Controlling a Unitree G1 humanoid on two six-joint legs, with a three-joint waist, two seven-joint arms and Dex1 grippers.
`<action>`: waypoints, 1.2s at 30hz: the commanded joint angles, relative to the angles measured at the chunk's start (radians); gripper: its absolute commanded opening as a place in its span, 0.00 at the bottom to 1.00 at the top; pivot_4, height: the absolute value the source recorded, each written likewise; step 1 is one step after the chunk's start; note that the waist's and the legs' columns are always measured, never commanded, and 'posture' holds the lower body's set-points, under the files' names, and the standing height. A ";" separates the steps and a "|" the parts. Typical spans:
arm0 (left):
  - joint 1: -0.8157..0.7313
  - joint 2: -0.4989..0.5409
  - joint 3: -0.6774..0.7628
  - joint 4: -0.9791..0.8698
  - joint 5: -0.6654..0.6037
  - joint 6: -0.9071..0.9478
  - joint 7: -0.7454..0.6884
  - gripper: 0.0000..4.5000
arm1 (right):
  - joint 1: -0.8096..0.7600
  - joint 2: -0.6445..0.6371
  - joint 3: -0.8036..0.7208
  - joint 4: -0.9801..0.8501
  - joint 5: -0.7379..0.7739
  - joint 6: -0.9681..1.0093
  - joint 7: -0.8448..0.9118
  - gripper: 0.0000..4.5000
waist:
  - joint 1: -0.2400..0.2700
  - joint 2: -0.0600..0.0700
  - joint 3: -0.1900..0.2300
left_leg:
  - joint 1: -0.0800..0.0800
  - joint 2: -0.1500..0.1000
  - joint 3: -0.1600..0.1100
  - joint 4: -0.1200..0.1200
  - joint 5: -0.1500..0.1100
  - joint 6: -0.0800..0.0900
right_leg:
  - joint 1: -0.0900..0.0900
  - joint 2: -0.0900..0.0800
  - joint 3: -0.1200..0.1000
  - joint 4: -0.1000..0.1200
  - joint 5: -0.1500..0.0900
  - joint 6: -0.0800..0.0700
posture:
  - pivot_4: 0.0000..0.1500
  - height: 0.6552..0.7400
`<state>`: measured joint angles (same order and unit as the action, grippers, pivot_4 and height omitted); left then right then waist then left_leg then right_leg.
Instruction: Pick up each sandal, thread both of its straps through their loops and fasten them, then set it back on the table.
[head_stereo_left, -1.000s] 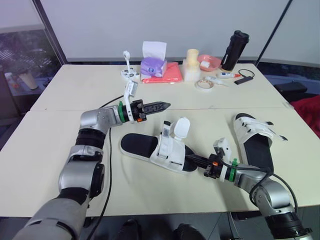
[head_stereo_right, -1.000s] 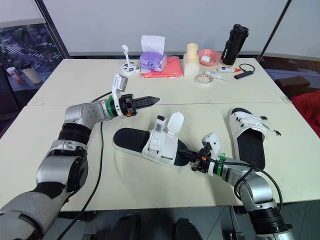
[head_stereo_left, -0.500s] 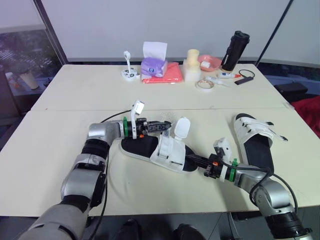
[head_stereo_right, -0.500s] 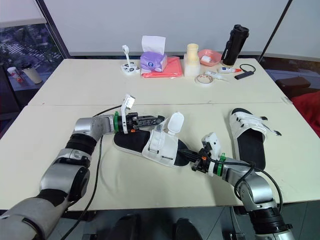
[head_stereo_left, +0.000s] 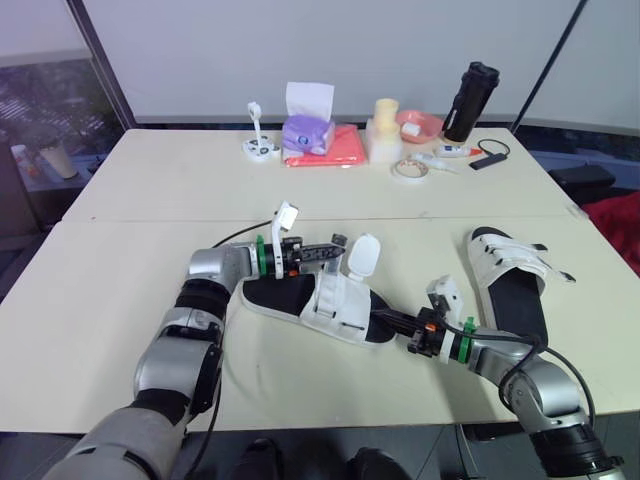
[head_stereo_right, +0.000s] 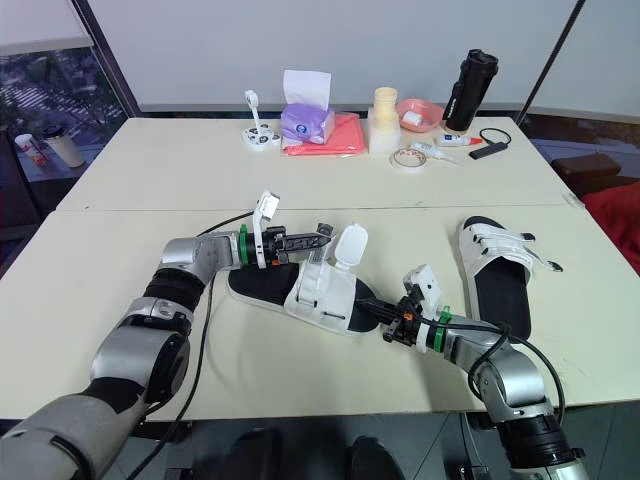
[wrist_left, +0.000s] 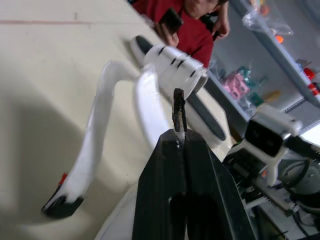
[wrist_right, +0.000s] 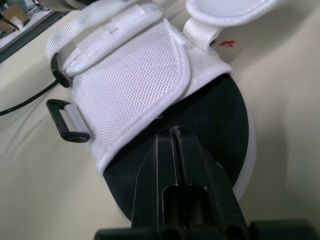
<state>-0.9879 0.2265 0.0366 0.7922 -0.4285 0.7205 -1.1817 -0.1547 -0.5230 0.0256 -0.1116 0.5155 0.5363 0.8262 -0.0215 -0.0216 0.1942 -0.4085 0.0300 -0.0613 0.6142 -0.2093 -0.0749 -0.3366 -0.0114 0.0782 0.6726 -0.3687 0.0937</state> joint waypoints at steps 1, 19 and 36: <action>-0.023 0.004 0.052 -0.081 -0.067 0.017 -0.033 0.01 | 0.024 0.012 0.025 0.066 -0.048 0.025 -0.035 0.00 | -0.001 0.000 0.000 | 0.000 0.000 0.000 0.000 0.000 0.000 | 0.000 0.000 0.000 0.000 0.000 0.000 | 1.00 1.00; -0.032 -0.006 -0.082 0.113 0.134 -0.145 0.037 0.01 | 0.034 0.023 0.027 0.060 -0.049 0.024 -0.043 0.00 | 0.000 -0.001 -0.001 | 0.001 0.000 0.000 0.000 0.000 0.000 | 0.000 0.000 0.000 0.001 0.000 0.000 | 1.00 1.00; -0.005 0.101 0.075 -0.090 0.017 -0.008 0.024 0.99 | 0.023 0.001 -0.001 0.034 -0.040 0.021 -0.039 0.00 | -0.009 -0.001 -0.002 | 0.000 0.000 0.000 0.000 0.000 0.000 | -0.001 0.000 0.000 0.002 0.000 0.000 | 1.00 1.00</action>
<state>-0.9958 0.3082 0.0769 0.7655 -0.3749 0.6817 -1.1502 -0.1569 -0.5032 0.0229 -0.1089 0.5137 0.5292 0.8096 -0.0308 -0.0230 0.1925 -0.4083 0.0304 -0.0614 0.6141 -0.2092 -0.0750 -0.3373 -0.0114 0.0783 0.6746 -0.3687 0.0937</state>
